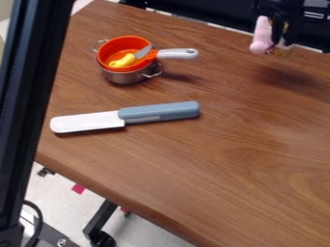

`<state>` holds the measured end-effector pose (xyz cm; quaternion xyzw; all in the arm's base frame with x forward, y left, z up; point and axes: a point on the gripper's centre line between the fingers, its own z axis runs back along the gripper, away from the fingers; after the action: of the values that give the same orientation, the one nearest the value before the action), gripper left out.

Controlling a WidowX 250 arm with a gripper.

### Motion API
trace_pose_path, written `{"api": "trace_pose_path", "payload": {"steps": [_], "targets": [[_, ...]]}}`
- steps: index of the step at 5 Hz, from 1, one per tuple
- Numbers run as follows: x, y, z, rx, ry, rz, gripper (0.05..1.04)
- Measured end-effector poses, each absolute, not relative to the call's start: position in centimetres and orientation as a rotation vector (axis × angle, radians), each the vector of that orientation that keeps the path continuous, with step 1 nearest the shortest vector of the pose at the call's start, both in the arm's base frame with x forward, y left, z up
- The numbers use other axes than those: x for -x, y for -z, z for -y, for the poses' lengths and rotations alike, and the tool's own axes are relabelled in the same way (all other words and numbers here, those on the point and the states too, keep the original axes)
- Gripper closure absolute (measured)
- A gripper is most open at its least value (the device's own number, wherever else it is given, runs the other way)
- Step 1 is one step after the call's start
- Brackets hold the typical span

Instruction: Place the puppy doll on top of the pot

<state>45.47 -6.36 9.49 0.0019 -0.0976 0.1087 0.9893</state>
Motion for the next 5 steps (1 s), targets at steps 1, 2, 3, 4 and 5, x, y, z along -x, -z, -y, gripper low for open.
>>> {"api": "trace_pose_path", "payload": {"steps": [1,2,3,4,5], "targets": [[-44.9,-11.2,4.5,0.049,-0.224,0.173,0.963],[-43.6,-11.6,0.5,0.035,-0.206,0.148,0.963],[-42.5,-11.8,-2.6,0.092,-0.205,0.18,0.963],[-41.6,-13.2,-6.4,0.148,-0.236,0.19,0.963],[-41.0,-12.6,-9.0,0.142,-0.219,0.193,0.963]]}}
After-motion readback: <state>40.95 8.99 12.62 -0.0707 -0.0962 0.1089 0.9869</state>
